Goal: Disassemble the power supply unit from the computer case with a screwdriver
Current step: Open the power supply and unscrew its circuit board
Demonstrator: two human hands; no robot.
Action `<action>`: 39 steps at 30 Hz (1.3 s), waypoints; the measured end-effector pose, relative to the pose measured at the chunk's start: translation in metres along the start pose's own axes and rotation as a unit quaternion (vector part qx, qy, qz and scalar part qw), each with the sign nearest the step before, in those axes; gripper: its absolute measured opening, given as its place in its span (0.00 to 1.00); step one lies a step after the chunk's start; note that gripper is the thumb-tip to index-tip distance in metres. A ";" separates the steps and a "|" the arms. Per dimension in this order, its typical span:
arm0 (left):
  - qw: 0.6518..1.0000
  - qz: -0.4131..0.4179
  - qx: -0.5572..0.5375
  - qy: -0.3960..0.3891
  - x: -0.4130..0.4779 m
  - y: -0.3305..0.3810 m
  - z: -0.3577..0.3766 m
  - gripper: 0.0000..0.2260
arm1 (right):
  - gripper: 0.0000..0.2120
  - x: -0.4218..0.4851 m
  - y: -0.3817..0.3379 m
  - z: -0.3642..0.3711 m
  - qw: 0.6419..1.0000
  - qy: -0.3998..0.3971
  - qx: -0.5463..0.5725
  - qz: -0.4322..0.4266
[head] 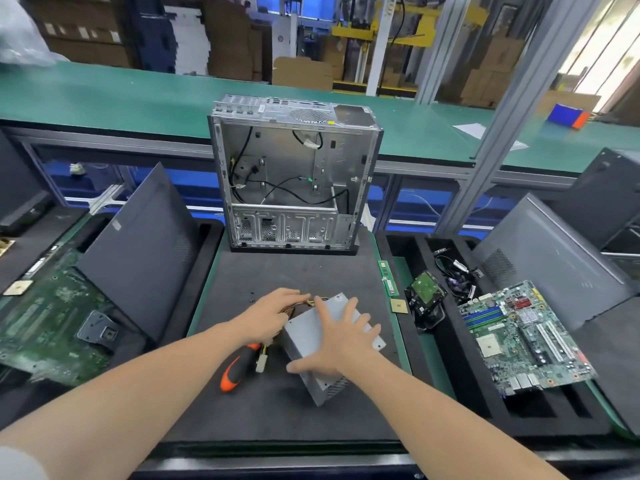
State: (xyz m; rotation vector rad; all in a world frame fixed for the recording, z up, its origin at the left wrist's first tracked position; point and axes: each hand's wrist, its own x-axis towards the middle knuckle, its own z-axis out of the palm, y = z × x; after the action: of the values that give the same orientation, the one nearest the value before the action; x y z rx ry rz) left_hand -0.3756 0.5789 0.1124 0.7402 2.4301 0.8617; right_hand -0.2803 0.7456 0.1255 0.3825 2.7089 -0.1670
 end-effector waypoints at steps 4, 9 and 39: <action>0.999 0.051 0.001 0.012 -0.033 0.000 0.009 0.41 | 0.63 0.005 -0.004 0.003 0.999 0.012 -0.012 0.030; 0.991 0.084 0.107 -0.010 -0.049 -0.006 0.049 0.67 | 0.58 0.004 -0.012 -0.002 0.998 0.029 0.006 0.053; 0.983 0.118 -0.111 0.091 -0.029 -0.012 0.055 0.71 | 0.61 -0.002 -0.011 -0.079 0.981 -0.018 0.115 0.154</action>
State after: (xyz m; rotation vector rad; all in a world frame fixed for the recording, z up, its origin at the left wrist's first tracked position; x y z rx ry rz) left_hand -0.3267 0.5772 0.0728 0.9097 2.3773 1.3202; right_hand -0.3104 0.7483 0.1988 0.8500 2.5595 -0.3945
